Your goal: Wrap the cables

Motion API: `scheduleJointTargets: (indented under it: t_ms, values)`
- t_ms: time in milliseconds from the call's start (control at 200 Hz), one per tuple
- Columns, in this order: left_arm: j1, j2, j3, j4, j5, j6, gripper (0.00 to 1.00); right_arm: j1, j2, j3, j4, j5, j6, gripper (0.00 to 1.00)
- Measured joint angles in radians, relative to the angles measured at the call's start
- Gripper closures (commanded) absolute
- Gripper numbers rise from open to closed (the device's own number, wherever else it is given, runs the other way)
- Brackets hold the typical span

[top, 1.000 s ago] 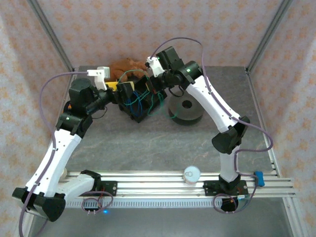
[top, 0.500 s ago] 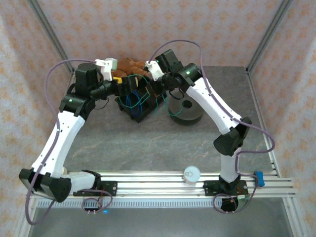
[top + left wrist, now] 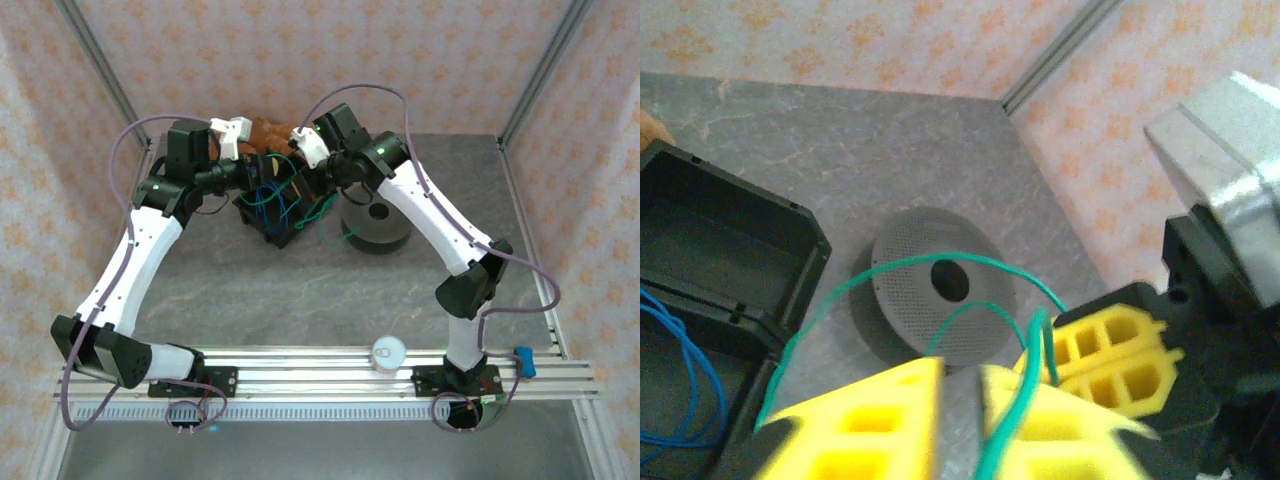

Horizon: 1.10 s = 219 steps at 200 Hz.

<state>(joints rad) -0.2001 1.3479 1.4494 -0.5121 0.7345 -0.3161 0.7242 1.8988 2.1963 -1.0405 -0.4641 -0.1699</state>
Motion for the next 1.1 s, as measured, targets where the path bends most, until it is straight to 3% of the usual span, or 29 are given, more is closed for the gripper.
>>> scheduleJointTargets:
  t_ms: [205,250,285,335,420,501,926,1096]
  values:
    - [0.000,-0.005,-0.018,0.038,0.003,-0.037,1.00,0.004,0.000,-0.014,0.016,-0.007,0.001,1.00]
    - [0.000,-0.006,-0.029,0.053,0.003,-0.051,0.80,0.006,0.000,-0.019,0.021,-0.008,0.003,1.00]
    - [0.000,-0.009,-0.040,0.065,0.003,-0.060,0.56,0.006,0.000,-0.023,0.027,-0.010,0.005,1.00]
    - [0.004,-0.014,-0.060,0.080,0.003,-0.061,0.33,0.006,0.000,-0.025,0.031,-0.021,0.013,1.00]
    - [0.005,-0.024,-0.084,0.090,0.002,-0.061,0.12,0.008,0.000,-0.026,0.032,-0.042,0.019,1.00]
    - [0.005,-0.032,-0.090,0.087,-0.002,-0.051,0.01,0.010,0.002,-0.024,0.031,-0.061,0.024,1.00]
    - [0.098,-0.026,-0.036,0.006,0.040,0.003,0.01,0.034,0.084,0.016,0.030,-0.132,0.024,1.00]
    - [0.103,-0.014,-0.037,0.015,0.096,-0.014,0.19,0.032,0.090,0.029,0.013,-0.142,0.023,1.00]
